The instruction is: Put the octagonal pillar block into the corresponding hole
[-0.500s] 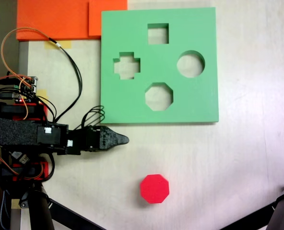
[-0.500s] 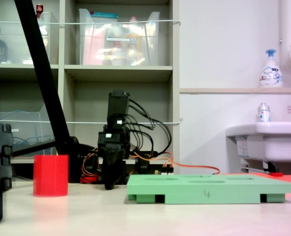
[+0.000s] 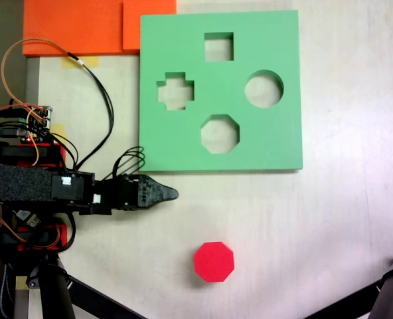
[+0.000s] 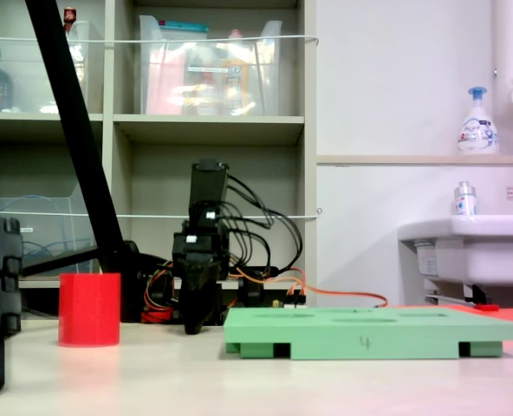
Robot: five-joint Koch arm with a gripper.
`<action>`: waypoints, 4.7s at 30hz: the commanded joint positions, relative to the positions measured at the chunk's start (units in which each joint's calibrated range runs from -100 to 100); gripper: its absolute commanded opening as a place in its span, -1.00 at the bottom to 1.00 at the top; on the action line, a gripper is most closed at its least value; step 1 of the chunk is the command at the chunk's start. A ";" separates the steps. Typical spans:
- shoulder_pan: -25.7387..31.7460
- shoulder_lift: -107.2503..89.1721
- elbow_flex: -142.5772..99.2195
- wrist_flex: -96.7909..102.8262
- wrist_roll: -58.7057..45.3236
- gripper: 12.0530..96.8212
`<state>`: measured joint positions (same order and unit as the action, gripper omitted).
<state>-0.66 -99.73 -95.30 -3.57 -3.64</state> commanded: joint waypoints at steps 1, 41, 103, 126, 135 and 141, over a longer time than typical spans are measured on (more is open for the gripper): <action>-0.24 -0.27 -4.70 -0.52 -0.54 -0.13; -9.72 2.66 48.24 -74.18 41.81 -0.38; -9.82 114.11 126.50 -89.78 43.13 -0.15; -9.13 94.70 126.40 -96.43 44.98 -0.43; -4.25 75.29 123.61 -96.43 49.82 -0.43; 3.22 68.58 119.82 -96.43 59.10 -0.43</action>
<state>0.71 -27.22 23.17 -96.38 52.14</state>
